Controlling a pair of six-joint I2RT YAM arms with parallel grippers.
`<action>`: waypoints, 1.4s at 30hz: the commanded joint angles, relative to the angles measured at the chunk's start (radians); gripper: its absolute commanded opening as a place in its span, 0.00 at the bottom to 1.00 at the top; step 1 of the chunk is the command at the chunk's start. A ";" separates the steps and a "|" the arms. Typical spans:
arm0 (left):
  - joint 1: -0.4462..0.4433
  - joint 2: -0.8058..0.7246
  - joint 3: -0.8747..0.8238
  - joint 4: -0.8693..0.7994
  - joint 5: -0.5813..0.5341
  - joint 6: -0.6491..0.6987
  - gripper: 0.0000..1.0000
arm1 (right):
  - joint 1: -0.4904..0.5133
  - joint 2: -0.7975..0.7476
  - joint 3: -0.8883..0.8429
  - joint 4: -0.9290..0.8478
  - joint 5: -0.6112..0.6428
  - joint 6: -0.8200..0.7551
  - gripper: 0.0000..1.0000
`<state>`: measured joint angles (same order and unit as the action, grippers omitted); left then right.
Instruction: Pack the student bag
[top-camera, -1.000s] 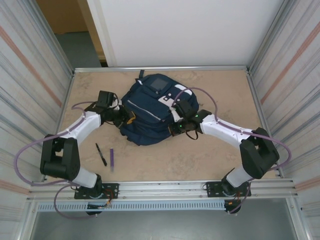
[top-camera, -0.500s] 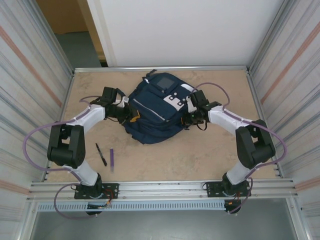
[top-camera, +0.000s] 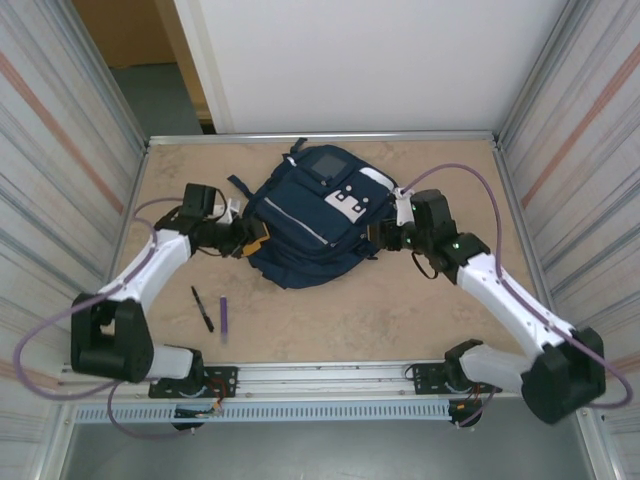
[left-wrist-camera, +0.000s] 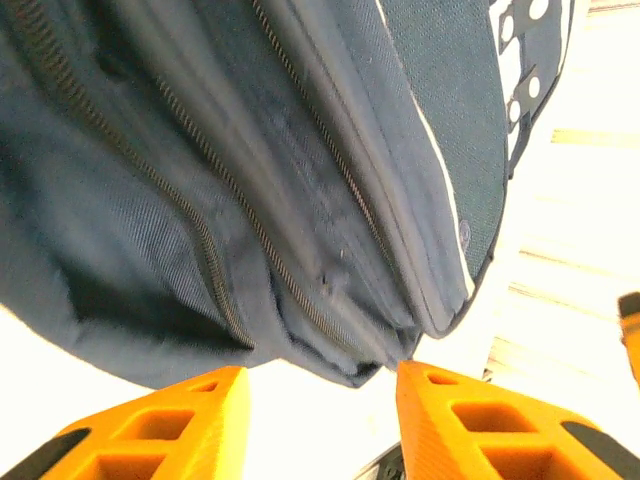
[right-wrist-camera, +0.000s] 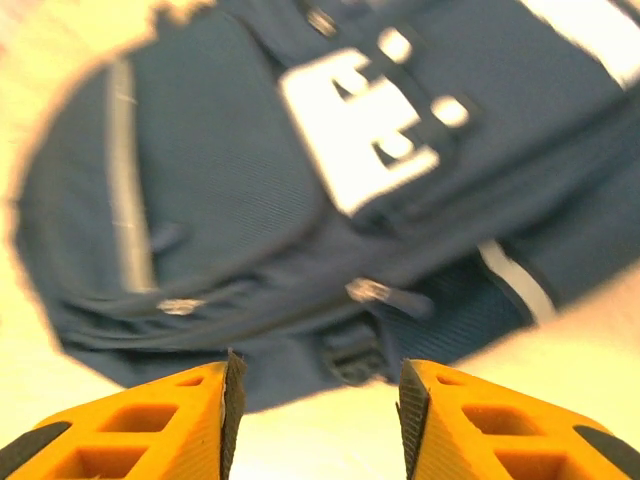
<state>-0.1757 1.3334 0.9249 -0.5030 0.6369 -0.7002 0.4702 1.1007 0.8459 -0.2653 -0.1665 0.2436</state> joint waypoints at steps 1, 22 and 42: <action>-0.021 -0.085 -0.048 -0.018 -0.104 -0.105 0.45 | 0.066 -0.043 -0.081 0.258 -0.011 -0.101 0.51; -0.176 0.224 0.139 0.147 -0.351 -0.308 0.45 | 0.073 0.358 -0.157 0.602 -0.138 -0.586 0.53; -0.205 0.249 0.210 0.113 -0.190 -0.307 0.00 | 0.077 0.435 -0.215 0.656 -0.102 -0.982 0.48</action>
<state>-0.3725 1.6653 1.1477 -0.3645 0.3584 -1.0218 0.5476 1.5028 0.6357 0.3298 -0.2852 -0.6655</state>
